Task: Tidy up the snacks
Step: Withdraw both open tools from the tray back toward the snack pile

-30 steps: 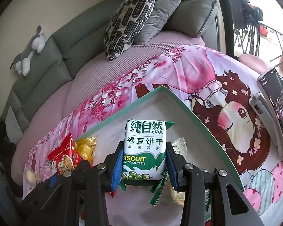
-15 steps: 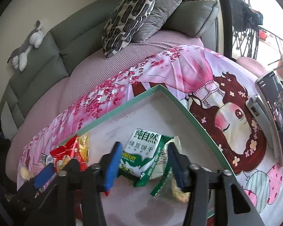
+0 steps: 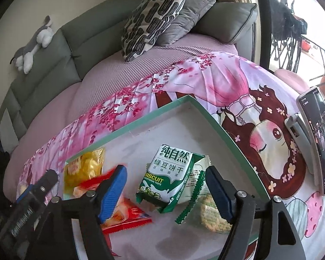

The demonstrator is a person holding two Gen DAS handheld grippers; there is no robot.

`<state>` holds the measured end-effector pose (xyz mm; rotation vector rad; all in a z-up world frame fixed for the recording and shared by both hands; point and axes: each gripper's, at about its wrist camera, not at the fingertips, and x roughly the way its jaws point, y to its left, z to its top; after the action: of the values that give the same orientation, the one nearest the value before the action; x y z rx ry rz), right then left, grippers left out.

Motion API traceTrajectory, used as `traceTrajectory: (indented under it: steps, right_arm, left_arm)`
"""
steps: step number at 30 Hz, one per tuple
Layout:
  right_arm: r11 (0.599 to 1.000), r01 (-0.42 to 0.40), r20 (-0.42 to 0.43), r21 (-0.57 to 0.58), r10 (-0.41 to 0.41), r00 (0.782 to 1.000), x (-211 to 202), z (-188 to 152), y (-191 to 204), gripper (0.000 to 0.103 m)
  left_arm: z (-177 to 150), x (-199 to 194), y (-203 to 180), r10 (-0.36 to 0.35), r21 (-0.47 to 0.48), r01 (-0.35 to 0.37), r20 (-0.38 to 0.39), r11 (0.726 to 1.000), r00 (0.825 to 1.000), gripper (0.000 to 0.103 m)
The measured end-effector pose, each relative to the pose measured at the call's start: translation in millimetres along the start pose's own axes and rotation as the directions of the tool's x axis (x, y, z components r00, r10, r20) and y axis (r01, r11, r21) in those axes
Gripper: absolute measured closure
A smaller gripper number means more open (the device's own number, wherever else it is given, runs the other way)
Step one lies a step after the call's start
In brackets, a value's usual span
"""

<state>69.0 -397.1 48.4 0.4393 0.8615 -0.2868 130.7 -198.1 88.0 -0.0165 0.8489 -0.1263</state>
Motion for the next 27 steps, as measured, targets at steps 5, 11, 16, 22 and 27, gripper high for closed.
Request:
traceTrajectory:
  steps: [5, 11, 16, 22, 27]
  right_arm:
    - [1.000, 0.003, 0.003, -0.024, -0.003, 1.000, -1.9, -0.4, 7.4, 0.017]
    - [0.997, -0.007, 0.008, -0.083, 0.008, 1.000, -4.1, -1.4, 25.7, 0.014]
    - [0.992, -0.017, 0.014, -0.125, 0.019, 1.000, -6.1, -2.7, 41.8, 0.013]
    - [0.983, -0.033, 0.028, -0.182, 0.039, 0.999, -8.7, -4.8, 61.6, 0.000]
    - [0.976, -0.035, 0.029, -0.215, 0.043, 0.999, -7.0, -9.0, 70.8, 0.000]
  left_arm:
    - [0.9, 7.5, 23.8, 0.079, -0.087, -0.081, -0.023, 0.993, 0.997, 0.020]
    - [-1.4, 11.4, 51.9, 0.154, -0.195, -0.162, -0.054, 0.967, 0.987, 0.020]
    - [-4.8, 12.5, 69.5, 0.177, -0.266, -0.191, -0.076, 0.945, 0.981, 0.020]
    - [-4.1, 11.9, 74.8, 0.196, -0.284, -0.212, -0.083, 0.935, 0.977, 0.020]
    - [-4.9, 11.1, 74.3, 0.221, -0.283, -0.235, -0.078, 0.930, 0.972, 0.020]
